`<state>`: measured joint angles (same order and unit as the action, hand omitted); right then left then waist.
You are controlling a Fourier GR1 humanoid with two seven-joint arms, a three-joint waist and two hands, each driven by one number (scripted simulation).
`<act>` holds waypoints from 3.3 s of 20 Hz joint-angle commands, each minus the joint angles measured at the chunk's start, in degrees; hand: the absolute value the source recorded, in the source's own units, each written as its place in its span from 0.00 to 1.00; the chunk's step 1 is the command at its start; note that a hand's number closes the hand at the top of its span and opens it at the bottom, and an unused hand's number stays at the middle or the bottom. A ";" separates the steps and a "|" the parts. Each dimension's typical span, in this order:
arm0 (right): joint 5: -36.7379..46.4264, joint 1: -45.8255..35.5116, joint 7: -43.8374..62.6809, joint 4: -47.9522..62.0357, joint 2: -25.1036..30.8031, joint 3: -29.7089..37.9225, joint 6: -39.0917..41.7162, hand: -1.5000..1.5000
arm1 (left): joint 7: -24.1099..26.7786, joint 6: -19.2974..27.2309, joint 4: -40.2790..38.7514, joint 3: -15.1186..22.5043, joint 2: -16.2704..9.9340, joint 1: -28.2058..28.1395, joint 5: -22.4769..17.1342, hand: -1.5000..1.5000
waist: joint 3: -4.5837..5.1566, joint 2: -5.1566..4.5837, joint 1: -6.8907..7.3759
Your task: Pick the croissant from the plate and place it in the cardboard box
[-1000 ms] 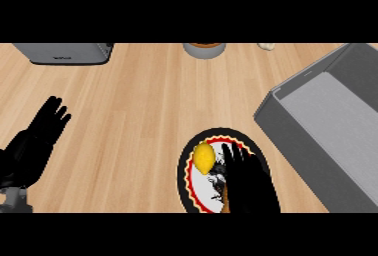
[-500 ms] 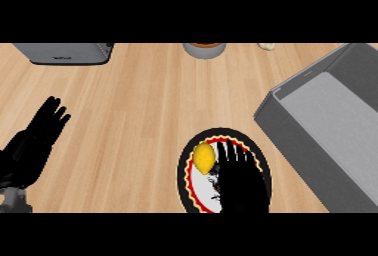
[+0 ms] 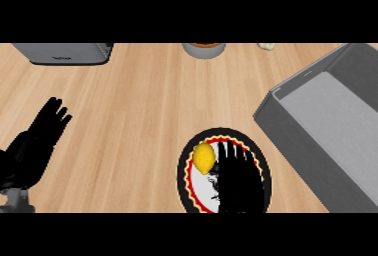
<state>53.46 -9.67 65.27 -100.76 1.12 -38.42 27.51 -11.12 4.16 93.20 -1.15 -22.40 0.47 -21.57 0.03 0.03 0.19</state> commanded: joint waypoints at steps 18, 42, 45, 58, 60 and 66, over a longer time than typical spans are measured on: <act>0.11 0.23 7.96 7.70 -1.06 1.81 1.87 0.00 | -2.01 -2.03 -1.02 -1.80 1.41 1.66 1.57 0.50 | -0.02 -0.04 -0.13; 9.40 3.75 -4.36 10.87 -1.07 1.33 -2.74 1.00 | -2.94 -6.88 2.41 -7.59 3.56 -0.48 3.43 0.50 | -0.03 0.04 -0.07; 6.30 -4.21 -14.13 15.34 -0.91 9.25 -1.92 1.00 | -0.26 -6.29 -1.23 -5.99 6.37 0.40 6.34 0.50 | -0.03 -0.04 -0.03; 5.89 -10.28 -29.22 10.47 4.72 15.08 -7.62 1.00 | -4.33 -6.01 -0.12 -7.36 6.17 2.58 6.36 0.50 | -0.03 0.09 -0.27; 8.36 -10.44 -25.96 7.54 2.62 13.33 -8.09 1.00 | -4.24 -5.40 -0.65 -6.31 7.03 3.10 7.59 0.50 | -0.03 0.10 -0.30; 9.73 -15.54 -23.68 -6.35 4.95 15.89 -3.95 1.00 | -2.35 -6.67 1.57 -6.28 7.86 -0.66 7.33 0.50 | 0.00 0.23 -0.25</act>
<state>61.08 -21.95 38.76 -100.88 6.37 -23.32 22.42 -14.96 -2.40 93.97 -8.36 -15.76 1.61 -15.20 0.01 0.24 -0.19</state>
